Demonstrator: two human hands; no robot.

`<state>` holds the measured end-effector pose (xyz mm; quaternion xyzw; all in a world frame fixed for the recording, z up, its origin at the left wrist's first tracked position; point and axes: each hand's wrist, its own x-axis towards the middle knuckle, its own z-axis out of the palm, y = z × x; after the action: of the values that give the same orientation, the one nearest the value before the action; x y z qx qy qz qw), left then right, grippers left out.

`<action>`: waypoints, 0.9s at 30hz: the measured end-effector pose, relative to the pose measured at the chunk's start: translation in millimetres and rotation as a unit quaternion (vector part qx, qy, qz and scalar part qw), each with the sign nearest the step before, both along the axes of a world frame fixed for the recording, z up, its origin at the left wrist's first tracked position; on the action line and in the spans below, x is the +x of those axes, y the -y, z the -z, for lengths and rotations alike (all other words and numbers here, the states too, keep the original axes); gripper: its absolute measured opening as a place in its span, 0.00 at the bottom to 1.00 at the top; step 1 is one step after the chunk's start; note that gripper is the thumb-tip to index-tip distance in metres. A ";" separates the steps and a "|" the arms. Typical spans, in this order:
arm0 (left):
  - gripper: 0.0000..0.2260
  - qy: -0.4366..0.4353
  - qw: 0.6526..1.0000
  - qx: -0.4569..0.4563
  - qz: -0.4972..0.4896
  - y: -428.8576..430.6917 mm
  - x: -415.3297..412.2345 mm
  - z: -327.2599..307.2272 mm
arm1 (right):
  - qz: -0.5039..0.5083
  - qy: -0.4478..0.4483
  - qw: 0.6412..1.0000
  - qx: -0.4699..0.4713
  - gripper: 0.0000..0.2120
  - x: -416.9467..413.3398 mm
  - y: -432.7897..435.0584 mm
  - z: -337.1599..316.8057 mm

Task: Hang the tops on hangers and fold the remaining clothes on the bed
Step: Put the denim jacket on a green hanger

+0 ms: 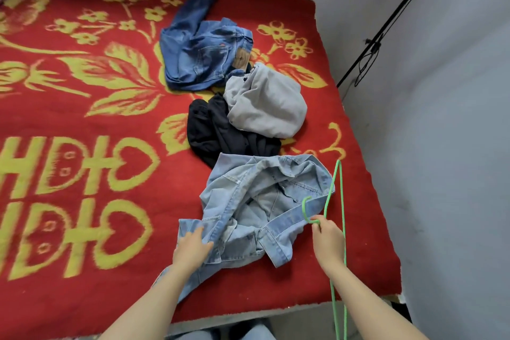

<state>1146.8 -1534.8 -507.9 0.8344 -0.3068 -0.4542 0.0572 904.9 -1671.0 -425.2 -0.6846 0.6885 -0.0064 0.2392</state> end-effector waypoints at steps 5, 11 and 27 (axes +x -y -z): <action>0.29 0.025 0.999 0.042 -0.013 15.2 -15.3 21.2 | -0.089 -0.018 0.996 0.011 0.13 23.0 56.0 31.1; 0.40 -0.012 0.995 0.085 -0.058 37.7 -24.2 38.9 | -0.121 -0.042 0.992 0.013 0.15 53.9 93.5 58.6; 0.19 0.136 0.990 0.046 0.015 19.9 -17.6 36.6 | -0.298 -0.120 0.940 0.116 0.30 132.1 135.3 132.8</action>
<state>1129.2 -1554.7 -544.6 0.8855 -0.3028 -0.3511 -0.0298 1037.0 -1806.4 -557.9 -0.8216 0.4725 0.2278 0.2233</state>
